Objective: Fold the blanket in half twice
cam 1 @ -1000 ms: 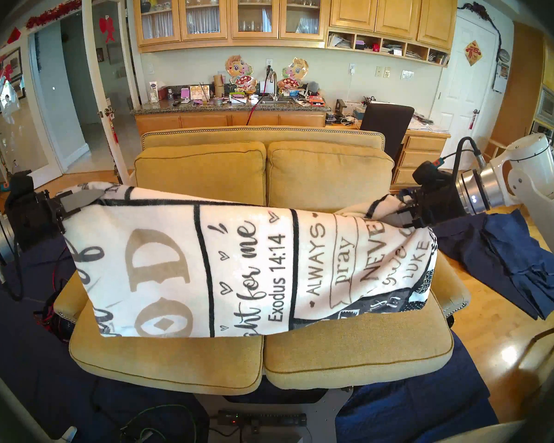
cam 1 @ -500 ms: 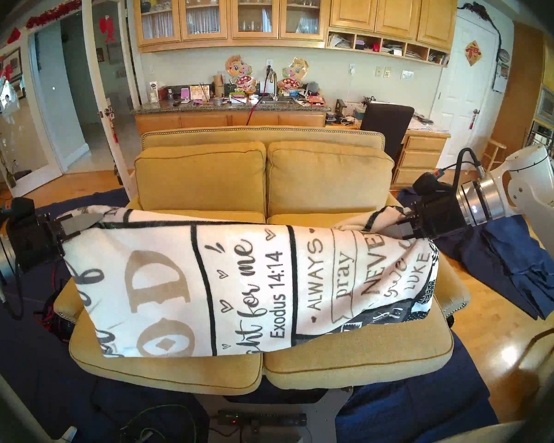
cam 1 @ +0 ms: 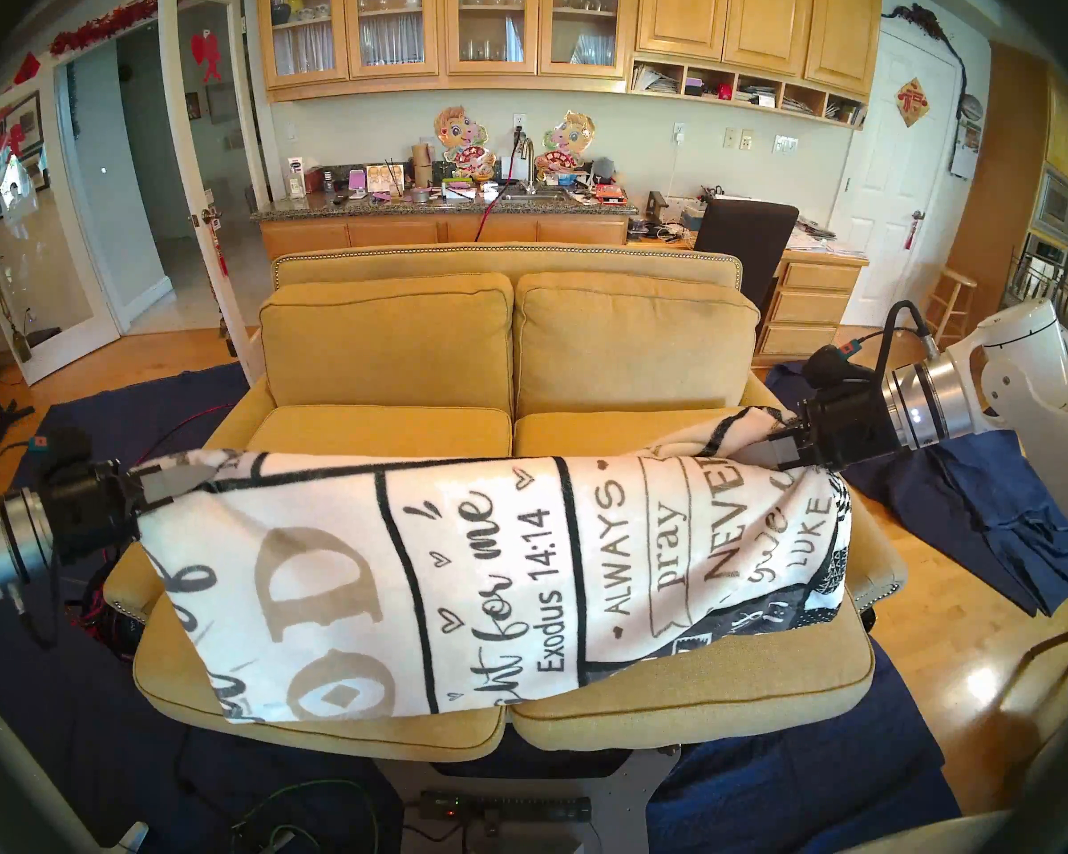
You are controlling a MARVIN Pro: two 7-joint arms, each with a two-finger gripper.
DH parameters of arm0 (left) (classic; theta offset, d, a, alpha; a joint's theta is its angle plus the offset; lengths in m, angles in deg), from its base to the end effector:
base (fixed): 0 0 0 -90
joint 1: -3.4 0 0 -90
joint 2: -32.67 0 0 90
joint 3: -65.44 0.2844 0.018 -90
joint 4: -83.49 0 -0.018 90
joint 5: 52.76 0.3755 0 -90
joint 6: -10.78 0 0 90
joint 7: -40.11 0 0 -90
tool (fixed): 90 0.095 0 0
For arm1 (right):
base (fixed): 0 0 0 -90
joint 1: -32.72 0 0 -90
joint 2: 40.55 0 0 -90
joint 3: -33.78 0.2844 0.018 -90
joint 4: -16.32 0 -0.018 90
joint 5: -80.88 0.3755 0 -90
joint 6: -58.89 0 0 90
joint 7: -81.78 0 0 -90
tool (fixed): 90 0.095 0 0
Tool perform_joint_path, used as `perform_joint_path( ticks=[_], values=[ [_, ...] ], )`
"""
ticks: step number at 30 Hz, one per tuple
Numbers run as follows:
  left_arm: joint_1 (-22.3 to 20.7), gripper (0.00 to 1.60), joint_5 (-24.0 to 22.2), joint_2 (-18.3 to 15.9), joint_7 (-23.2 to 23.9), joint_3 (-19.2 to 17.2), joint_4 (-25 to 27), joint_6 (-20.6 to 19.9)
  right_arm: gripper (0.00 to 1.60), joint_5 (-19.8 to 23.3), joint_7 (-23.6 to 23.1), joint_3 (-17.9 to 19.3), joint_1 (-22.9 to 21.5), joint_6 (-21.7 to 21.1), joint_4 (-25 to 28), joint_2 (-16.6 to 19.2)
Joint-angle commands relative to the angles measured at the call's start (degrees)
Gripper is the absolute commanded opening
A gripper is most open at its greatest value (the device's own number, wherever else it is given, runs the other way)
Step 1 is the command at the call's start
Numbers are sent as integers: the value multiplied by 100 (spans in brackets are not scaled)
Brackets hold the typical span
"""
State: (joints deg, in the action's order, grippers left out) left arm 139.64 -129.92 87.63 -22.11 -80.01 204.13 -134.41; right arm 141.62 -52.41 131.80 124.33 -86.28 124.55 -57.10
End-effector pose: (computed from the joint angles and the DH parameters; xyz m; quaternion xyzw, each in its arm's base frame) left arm 0.2671 0.2532 -0.1284 0.8346 0.0626 0.4447 0.3192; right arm 0.4131 -0.1303 -0.0749 -0.8639 -0.2895 -0.3135 0.2677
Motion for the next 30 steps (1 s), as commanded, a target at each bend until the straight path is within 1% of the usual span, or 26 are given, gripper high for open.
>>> perform_joint_path(
  ticks=[1, 3, 4, 5, 11, 13, 14, 19, 20, 21, 22, 25, 26, 28, 29, 30],
  values=[
    [-66, 0, 191, -573, -163, 385, -213, 20, 0, 155, 538, 658, 270, 17, -248, -526],
    [-159, 0, 237, -708, -261, 588, -323, 20, 0, 185, 745, 670, 274, 17, -287, -718],
    [-159, 0, 237, -708, -261, 588, -323, 20, 0, 185, 745, 670, 274, 17, -287, -718],
    [-281, 0, 258, -830, -357, 790, -441, 20, 0, 239, 921, 579, 179, 63, -366, -899],
    [-618, 0, 246, -1058, -579, 1188, -714, 44, 0, 270, 1228, -18, -343, 403, -741, -1193],
    [-666, 0, 242, -1085, -607, 1240, -751, 53, 0, 282, 1265, -52, -343, 463, -782, -1223],
    [-765, 0, 229, -1138, -663, 1341, -826, 70, 0, 283, 1320, -195, -448, 533, -899, -1314],
    [-986, 0, 200, -1240, -784, 1545, -958, 82, 0, 276, 1443, -507, -727, 644, -1159, -1516],
    [-986, 0, 200, -1240, -784, 1545, -958, 82, 0, 276, 1443, -507, -727, 644, -1159, -1516],
    [-1027, 0, 195, -1261, -801, 1576, -981, 85, 0, 292, 1463, -432, -594, 711, -1130, -1517],
    [-1139, 0, 171, -1315, -861, 1644, -1032, 95, 0, 271, 1499, -604, -852, 674, -1260, -1601],
    [-1247, 0, 141, -1371, -900, 1677, -1052, 106, 0, 282, 1525, -563, -807, 711, -1259, -1621],
    [-1308, 0, 114, -1402, -921, 1693, -1062, 108, 0, 275, 1538, -624, -921, 689, -1307, -1651],
    [-1433, 0, 57, -1468, -949, 1702, -1074, 110, 0, 278, 1559, -621, -946, 697, -1319, -1670],
    [-1491, 0, 32, -1500, -962, 1703, -1071, 112, 0, 273, 1567, -666, -1042, 674, -1359, -1688],
    [-1493, 0, 4, -1547, -974, 1696, -1061, 124, 0, 280, 1576, -624, -981, 696, -1342, -1687]
  ],
)
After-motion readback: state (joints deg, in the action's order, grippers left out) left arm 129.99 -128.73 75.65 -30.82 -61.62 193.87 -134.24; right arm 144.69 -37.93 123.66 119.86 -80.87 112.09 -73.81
